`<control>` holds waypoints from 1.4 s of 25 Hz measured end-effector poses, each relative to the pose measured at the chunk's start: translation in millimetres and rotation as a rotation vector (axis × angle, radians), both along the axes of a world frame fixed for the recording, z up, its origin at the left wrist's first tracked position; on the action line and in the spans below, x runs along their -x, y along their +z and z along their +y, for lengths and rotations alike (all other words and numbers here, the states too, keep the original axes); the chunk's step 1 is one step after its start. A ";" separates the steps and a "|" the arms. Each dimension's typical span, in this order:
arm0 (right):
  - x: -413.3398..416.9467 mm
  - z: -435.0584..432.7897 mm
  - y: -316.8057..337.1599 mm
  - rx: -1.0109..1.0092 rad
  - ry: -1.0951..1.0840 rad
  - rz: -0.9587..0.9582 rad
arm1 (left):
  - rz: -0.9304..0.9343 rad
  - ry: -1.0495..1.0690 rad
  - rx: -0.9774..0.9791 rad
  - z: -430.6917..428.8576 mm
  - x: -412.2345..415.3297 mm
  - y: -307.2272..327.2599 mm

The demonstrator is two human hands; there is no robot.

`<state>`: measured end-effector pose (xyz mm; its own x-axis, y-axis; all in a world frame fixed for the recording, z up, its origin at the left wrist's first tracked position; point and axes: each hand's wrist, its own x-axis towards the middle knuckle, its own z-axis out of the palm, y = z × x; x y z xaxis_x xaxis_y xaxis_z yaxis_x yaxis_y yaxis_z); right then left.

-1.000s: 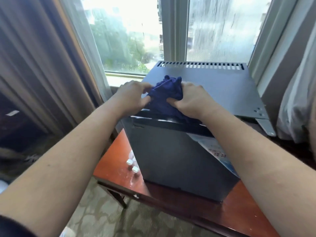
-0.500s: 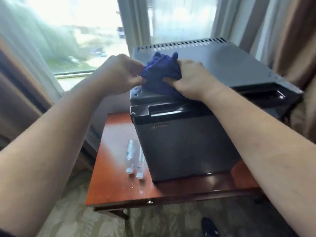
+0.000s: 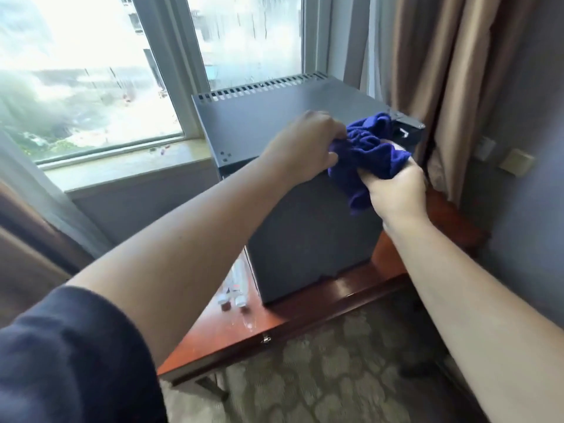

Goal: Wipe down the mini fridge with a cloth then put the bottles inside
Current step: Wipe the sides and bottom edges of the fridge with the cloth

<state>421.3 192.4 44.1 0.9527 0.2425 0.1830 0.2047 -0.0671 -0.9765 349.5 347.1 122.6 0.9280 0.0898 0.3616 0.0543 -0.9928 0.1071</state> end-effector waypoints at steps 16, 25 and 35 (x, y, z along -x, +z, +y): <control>219.4 130.4 -60.8 -0.445 0.055 0.298 | -0.099 -0.104 -0.008 120.4 203.1 -56.0; 281.6 192.9 -43.0 -0.003 -0.365 -0.137 | -0.053 -0.262 0.357 226.0 228.6 -73.4; 203.6 241.2 -14.1 0.384 -0.294 -0.770 | -0.112 -0.287 0.430 278.3 160.8 -69.9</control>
<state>217.6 433.6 30.0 0.6334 0.1848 0.7514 0.7145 -0.5126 -0.4762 188.7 625.5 52.7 0.8947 -0.0005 0.4467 -0.2487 -0.8312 0.4972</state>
